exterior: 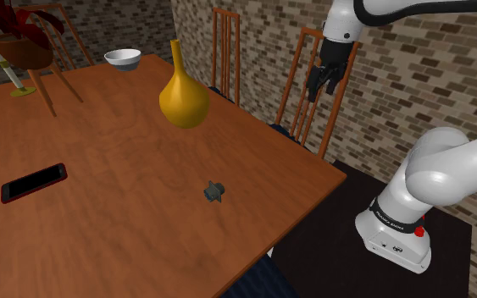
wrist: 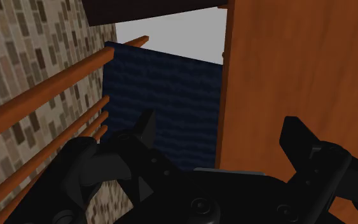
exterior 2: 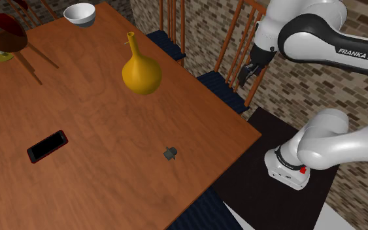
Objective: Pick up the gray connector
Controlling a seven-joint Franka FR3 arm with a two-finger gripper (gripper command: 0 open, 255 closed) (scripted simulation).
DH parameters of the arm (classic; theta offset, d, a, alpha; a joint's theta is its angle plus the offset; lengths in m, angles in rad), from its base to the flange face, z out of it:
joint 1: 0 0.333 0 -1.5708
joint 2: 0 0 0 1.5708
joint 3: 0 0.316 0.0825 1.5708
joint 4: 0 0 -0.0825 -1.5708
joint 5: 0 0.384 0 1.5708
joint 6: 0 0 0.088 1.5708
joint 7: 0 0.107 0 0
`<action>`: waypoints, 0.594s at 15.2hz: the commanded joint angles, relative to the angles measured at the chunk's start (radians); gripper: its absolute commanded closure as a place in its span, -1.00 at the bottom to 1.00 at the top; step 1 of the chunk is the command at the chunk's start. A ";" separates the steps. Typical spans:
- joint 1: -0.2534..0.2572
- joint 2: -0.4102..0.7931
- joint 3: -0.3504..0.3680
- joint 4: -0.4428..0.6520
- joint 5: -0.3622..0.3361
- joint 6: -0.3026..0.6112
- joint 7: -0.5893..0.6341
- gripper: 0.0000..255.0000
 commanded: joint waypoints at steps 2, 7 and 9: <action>0.010 0.005 0.021 -0.006 0.014 0.011 0.024 -1.00; 0.059 0.051 0.129 -0.017 0.078 0.073 0.140 -1.00; 0.078 0.079 0.172 -0.012 0.101 0.100 0.186 -1.00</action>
